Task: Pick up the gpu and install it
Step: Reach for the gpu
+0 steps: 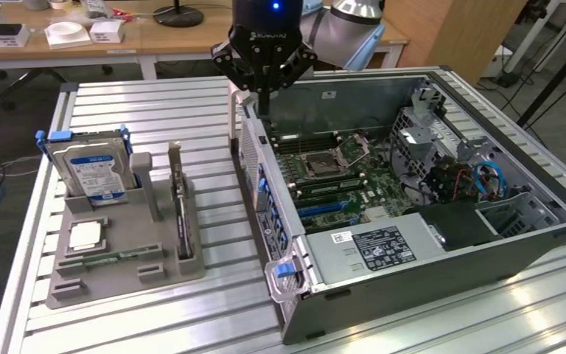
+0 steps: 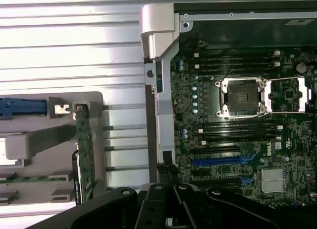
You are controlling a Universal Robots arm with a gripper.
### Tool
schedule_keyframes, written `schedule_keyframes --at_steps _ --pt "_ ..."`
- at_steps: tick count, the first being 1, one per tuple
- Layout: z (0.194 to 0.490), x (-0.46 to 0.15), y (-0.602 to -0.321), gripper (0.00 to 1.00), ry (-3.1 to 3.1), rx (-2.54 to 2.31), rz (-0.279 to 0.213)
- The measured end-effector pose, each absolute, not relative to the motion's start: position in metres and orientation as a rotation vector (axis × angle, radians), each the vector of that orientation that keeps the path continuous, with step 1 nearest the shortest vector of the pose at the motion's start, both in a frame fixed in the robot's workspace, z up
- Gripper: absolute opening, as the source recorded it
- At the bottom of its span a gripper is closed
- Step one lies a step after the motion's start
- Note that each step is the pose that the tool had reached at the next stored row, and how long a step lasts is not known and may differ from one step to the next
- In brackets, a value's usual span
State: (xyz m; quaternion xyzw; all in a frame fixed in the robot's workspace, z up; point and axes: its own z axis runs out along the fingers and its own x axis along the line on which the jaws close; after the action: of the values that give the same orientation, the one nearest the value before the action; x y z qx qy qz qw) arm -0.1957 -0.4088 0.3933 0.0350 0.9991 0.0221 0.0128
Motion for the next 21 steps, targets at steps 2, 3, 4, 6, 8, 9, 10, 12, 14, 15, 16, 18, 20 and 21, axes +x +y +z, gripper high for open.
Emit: schedule_keyframes --at_steps 2,3,4,6,8,9,10,12,14,15,16,18,20,21 --pt "0.393 -0.198 -0.409 0.11 3.113 0.109 0.069" --pt "0.393 -0.199 -0.410 0.11 3.113 0.109 0.069" --pt "0.393 -0.200 -0.410 0.11 3.113 0.109 0.069" --pt "0.393 -0.203 -0.411 0.11 3.113 0.109 0.069" --pt "0.393 -0.205 -0.411 0.11 3.113 0.109 0.069" --pt "0.393 -0.206 -0.412 0.11 3.113 0.109 0.069" --pt "0.393 -0.208 -0.412 0.11 3.113 0.109 0.069" --pt "0.393 -0.210 -0.413 0.11 3.113 0.109 0.069" --pt "0.393 -0.212 -0.413 0.11 3.113 0.109 0.069" --pt "0.393 -0.214 -0.414 0.11 3.113 0.109 0.069" --pt "0.393 -0.215 -0.414 0.11 3.113 0.109 0.069" --pt "0.393 -0.218 -0.414 0.11 3.113 0.108 0.069" --pt "0.393 -0.220 -0.415 0.11 3.113 0.109 0.069" --pt "0.393 -0.221 -0.415 0.11 3.113 0.108 0.069"
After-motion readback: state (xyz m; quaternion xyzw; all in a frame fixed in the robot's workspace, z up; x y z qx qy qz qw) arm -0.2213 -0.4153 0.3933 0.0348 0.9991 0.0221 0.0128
